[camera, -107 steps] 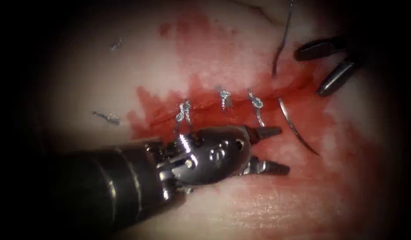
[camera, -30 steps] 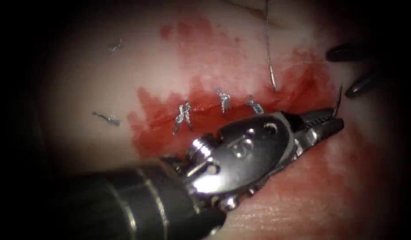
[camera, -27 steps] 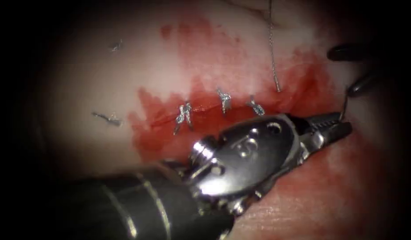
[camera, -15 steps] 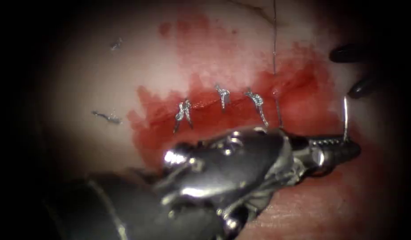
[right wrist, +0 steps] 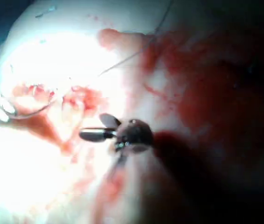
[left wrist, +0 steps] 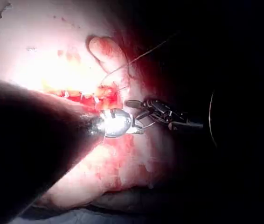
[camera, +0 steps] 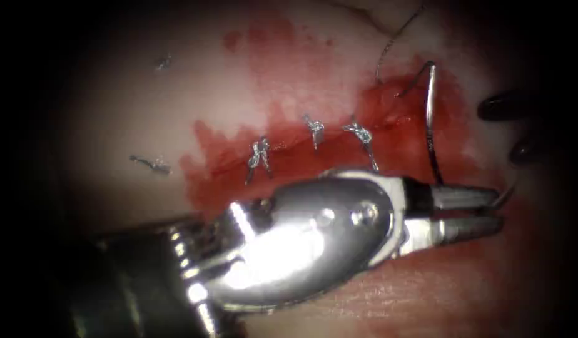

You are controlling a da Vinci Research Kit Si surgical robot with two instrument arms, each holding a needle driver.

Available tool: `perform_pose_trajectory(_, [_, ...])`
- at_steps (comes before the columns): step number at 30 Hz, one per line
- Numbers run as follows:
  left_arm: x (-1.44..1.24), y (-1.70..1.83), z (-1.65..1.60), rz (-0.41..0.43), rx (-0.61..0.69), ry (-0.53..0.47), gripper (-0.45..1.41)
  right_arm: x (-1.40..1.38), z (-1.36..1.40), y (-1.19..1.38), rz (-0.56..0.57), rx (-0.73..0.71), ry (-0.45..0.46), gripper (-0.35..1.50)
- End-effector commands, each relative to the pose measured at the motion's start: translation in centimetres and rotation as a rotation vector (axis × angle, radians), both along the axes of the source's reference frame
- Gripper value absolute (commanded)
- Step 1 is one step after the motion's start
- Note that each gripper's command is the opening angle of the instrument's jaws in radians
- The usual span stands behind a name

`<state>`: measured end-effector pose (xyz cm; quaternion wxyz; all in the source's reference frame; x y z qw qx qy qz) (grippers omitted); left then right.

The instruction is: Wound Closure

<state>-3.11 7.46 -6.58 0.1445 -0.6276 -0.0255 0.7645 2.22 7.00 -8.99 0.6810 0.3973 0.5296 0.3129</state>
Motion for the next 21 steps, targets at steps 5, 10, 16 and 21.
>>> perform_pose_trajectory(5, [-0.15,0.23,0.14,0.018,-0.158,0.111,-0.35,0.02,-0.06,0.13,0.045,0.064,0.028,0.76])
perform_pose_trajectory(10, [-0.1,0.4,0.26,0.007,-0.219,0.177,-0.35,-0.02,-0.12,0.21,0.071,0.089,0.033,0.76])
perform_pose_trajectory(16, [-0.04,0.37,0.4,-0.006,-0.234,0.21,-0.35,0.01,-0.22,0.34,0.099,0.11,0.04,0.93])
perform_pose_trajectory(21, [-0.07,0.23,0.53,-0.006,-0.265,0.234,-0.35,0.14,-0.25,0.25,0.099,0.13,0.044,0.89])
